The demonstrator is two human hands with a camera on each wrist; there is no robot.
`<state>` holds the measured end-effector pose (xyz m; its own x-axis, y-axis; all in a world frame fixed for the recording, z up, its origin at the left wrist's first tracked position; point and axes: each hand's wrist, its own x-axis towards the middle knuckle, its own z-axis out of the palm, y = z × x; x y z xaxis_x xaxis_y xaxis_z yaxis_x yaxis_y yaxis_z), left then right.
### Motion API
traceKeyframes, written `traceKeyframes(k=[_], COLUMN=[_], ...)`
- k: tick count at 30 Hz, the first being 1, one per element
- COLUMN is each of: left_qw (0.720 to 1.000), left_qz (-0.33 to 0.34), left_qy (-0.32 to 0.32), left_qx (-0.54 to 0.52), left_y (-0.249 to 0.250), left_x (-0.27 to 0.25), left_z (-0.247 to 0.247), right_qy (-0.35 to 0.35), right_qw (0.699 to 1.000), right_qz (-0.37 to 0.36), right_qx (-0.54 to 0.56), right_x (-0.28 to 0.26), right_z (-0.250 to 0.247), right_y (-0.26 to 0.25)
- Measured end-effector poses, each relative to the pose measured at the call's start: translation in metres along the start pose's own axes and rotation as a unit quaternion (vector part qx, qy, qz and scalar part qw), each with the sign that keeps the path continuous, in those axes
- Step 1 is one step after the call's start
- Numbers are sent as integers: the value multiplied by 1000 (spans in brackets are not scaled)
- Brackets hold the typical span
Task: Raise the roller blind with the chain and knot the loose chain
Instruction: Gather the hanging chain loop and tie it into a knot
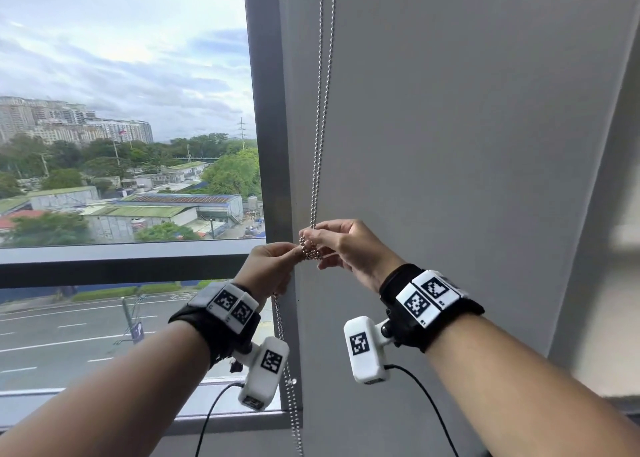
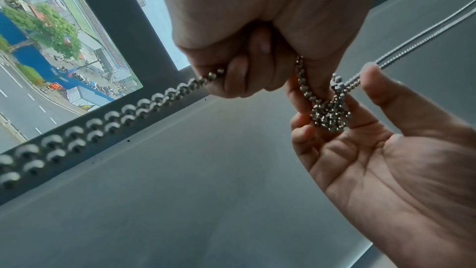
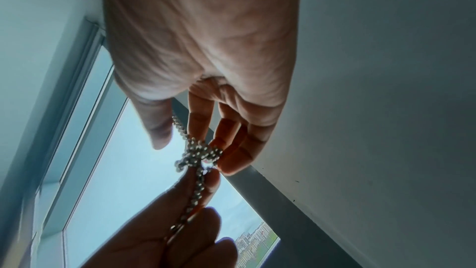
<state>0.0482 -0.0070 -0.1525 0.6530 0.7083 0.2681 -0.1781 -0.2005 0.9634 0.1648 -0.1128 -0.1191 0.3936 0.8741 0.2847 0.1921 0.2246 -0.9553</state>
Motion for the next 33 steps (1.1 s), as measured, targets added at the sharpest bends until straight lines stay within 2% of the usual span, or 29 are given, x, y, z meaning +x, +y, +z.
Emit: traceKeyframes(k=[4, 13, 15, 20, 24, 28, 31, 33], left_qw=[999, 992, 992, 997, 998, 997, 995, 992], left_qz=[-18, -67, -61, -9, -12, -4, -31, -56], left_qy=[-34, -89, -99, -76, -56, -73, -88, -108], left_qx=[-24, -52, -55, 11, -16, -29, -17, 32], left_y=[-6, -8, -7, -13, -23, -28, -41, -56], left_x=[-6, -8, -8, -14, -20, -25, -25, -27], left_z=[7, 2, 0, 8, 13, 16, 15, 7], right_qy=[36, 53, 59, 16, 11, 18, 8, 29], right_qw=[995, 981, 979, 975, 943, 941, 959, 971], right_qz=[-75, -93, -100, -103, -141, -149, -119, -102], right_qx=[-52, -161, -167, -197, -302, -303, -258, -213], right_x=[4, 3, 0, -3, -4, -10, -9, -7], right_z=[6, 1, 1, 5, 5, 6, 6, 4], right_y=[0, 33, 39, 32, 33, 38, 37, 34])
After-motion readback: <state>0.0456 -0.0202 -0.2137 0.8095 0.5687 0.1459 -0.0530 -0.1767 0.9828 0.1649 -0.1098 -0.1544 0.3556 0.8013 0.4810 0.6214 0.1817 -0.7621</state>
